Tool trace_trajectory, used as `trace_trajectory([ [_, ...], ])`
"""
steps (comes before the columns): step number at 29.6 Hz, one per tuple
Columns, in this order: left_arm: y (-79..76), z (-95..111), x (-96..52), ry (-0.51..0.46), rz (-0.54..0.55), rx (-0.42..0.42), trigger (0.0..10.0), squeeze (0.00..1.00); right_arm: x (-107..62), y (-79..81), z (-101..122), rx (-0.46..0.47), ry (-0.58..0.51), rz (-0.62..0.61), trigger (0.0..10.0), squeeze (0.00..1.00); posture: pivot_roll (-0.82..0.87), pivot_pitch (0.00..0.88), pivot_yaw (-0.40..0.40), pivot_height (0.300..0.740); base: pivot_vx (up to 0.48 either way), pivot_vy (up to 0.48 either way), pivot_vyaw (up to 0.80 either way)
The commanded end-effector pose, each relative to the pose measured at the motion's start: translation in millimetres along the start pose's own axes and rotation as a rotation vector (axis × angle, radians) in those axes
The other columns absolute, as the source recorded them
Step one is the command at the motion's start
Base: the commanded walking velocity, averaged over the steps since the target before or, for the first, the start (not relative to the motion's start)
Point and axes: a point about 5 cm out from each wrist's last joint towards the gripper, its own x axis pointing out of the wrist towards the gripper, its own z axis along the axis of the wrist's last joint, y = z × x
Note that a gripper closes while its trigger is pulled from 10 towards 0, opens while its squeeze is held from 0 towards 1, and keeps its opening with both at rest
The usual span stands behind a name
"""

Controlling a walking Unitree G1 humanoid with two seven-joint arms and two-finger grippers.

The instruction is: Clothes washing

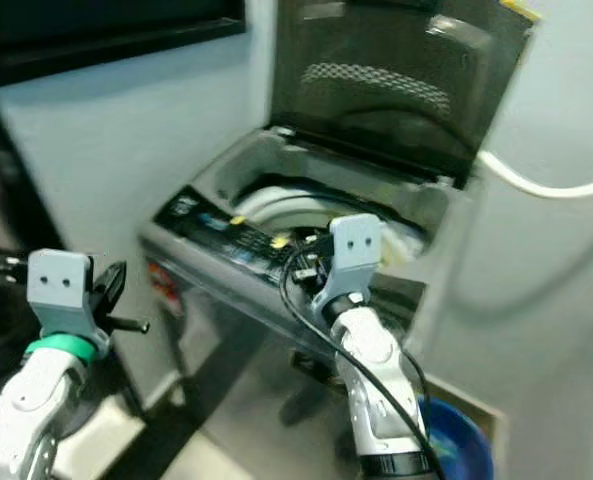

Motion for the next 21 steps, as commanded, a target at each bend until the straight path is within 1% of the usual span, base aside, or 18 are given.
trace_trajectory([
  [1, -5.8, -12, -4.4, 0.041, -0.055, 0.005, 10.0, 0.0, -4.0, 3.8, -3, 0.035, 0.008, 0.05, 10.0, 0.0, 0.0, 0.0, 0.066, 0.74, 0.0, 0.0, 0.8],
  [3, -5.8, -12, -4.4, 0.041, -0.055, 0.005, 10.0, 0.0, -4.0, 3.8, -3, 0.035, 0.008, 0.05, 10.0, 0.0, 0.0, 0.0, 0.066, 0.74, 0.0, 0.0, 0.8],
  [4, -8.2, -19, -7.2, 0.064, -0.082, 0.021, 10.0, 0.0, -7.0, 8.0, -11, 0.044, 0.035, 0.086, 10.0, 0.0, 0.0, 0.0, 0.064, 0.74, 0.0, 0.0, 0.8],
  [5, -9.3, -25, -9.3, 0.08, -0.084, 0.031, 10.0, 0.0, -11.0, 10.8, -20, 0.042, 0.068, 0.108, 10.0, 0.0, -0.01, 0.002, 0.061, 0.74, 0.0, 0.0, 0.8],
  [6, -9.3, -25, -9.3, 0.08, -0.084, 0.031, 10.0, 0.0, -11.0, 10.8, -20, 0.042, 0.068, 0.108, 10.0, 0.0, -0.01, 0.002, 0.061, 0.74, 0.0, 0.0, 0.8],
  [7, -10.2, -29, -11.5, 0.087, -0.079, 0.036, 10.0, 0.0, -15.0, 11.6, -28, 0.041, 0.096, 0.117, 10.0, 0.0, -0.01, 0.004, 0.059, 0.74, 0.0, 0.0, 0.8],
  [9, -10.3, -31, -12.2, 0.089, -0.07, 0.034, 10.0, 0.0, -16.9, 11.7, -32, 0.039, 0.11, 0.119, 10.0, 0.0, -0.01, 0.005, 0.057, 0.74, 0.0, 0.0, 0.8],
  [12, -11.6, -35, -15.2, 0.086, -0.04, 0.059, 10.0, 0.0, -21.6, 7.1, -37, 0.035, 0.126, 0.099, 10.0, 0.0, -0.02, 0.008, 0.066, 0.74, 0.0, 0.0, 0.8],
  [14, -12.7, -40, -16.6, 0.11, -0.03, 0.016, 10.0, 0.0, -23.6, 3.3, -39, 0.035, 0.127, 0.068, 10.0, 0.0, -0.03, 0.0, 0.078, 0.74, 0.0, 0.0, 0.8],
  [15, -12.7, -40, -16.6, 0.11, -0.03, 0.016, 10.0, 0.0, -23.6, 3.3, -39, 0.035, 0.127, 0.068, 10.0, 0.0, -0.03, 0.0, 0.078, 0.74, 0.0, 0.0, 0.8],
  [17, -13.3, -41, -14.0, 0.129, -0.022, -0.064, 10.0, 0.0, -22.6, 2.3, -39, 0.037, 0.125, 0.06, 10.0, 0.0, -0.03, 0.004, 0.073, 0.74, 0.0, 0.0, 0.8],
  [18, -14.2, -42, -12.1, 0.131, -0.023, -0.063, 10.0, 0.0, -22.4, 1.3, -40, 0.039, 0.128, 0.06, 10.0, 0.0, -0.02, 0.003, 0.071, 0.74, 0.0, 0.0, 0.8],
  [19, -15.6, -43, -11.0, 0.128, -0.034, -0.043, 10.0, 0.0, -22.8, 0.4, -43, 0.034, 0.139, 0.059, 10.0, 0.0, -0.02, 0.007, 0.067, 0.74, 0.0, 0.0, 0.8],
  [21, -17.1, -43, -11.0, 0.128, -0.053, -0.031, 10.0, 0.0, -23.6, 0.5, -45, 0.023, 0.15, 0.059, 10.0, 0.0, -0.03, 0.002, 0.061, 0.74, 0.0, 0.0, 0.8],
])
